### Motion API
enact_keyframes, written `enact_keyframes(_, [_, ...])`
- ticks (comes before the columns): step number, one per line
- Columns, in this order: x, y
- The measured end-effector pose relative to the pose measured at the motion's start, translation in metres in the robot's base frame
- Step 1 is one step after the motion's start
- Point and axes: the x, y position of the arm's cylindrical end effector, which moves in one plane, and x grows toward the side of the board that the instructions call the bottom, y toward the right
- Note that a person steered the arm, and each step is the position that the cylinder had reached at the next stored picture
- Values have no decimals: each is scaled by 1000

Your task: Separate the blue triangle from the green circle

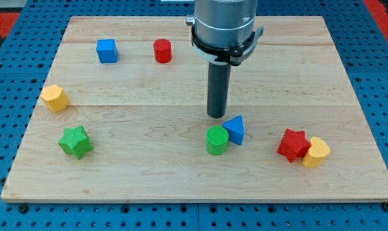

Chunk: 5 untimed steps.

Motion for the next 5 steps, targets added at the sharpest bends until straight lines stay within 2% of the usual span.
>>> enact_keyframes(1, [20, -37])
enact_keyframes(2, [47, -104])
enact_keyframes(3, [54, -43])
enact_keyframes(4, [29, 21])
enact_keyframes(5, [28, -15])
